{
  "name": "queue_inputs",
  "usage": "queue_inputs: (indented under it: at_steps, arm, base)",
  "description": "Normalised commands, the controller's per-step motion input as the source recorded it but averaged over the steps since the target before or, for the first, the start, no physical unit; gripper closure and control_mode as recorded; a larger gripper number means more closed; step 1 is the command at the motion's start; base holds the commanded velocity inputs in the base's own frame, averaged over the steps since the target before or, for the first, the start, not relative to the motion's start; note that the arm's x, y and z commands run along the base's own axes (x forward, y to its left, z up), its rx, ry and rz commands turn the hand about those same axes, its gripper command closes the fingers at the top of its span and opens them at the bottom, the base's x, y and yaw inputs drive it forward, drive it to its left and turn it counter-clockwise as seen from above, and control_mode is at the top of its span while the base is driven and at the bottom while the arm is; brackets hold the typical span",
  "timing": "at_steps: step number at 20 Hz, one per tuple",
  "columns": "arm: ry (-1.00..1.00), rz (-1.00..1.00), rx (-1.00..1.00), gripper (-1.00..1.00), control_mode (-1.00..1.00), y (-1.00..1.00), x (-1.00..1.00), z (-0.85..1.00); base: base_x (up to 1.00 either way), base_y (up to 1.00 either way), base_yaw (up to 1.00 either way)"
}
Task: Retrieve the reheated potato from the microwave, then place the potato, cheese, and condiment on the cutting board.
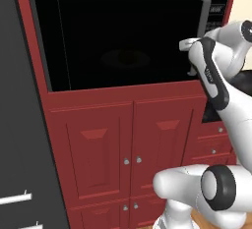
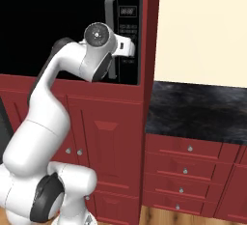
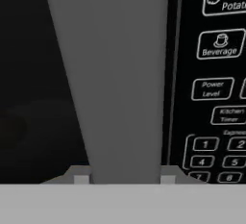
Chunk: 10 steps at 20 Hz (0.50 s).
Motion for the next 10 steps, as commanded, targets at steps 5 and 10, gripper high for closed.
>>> queue_inputs:
  at_steps: [5, 10]
  arm:
    - [0.03, 0.0, 0.19, 1.0, -1.0, 0.36, 0.01, -0.32]
    - [0.06, 0.0, 0.1, 1.0, -1.0, 0.43, -0.61, -0.16]
  base:
    - [0.0, 0.0, 0.0]
    - [0.0, 0.0, 0.0]
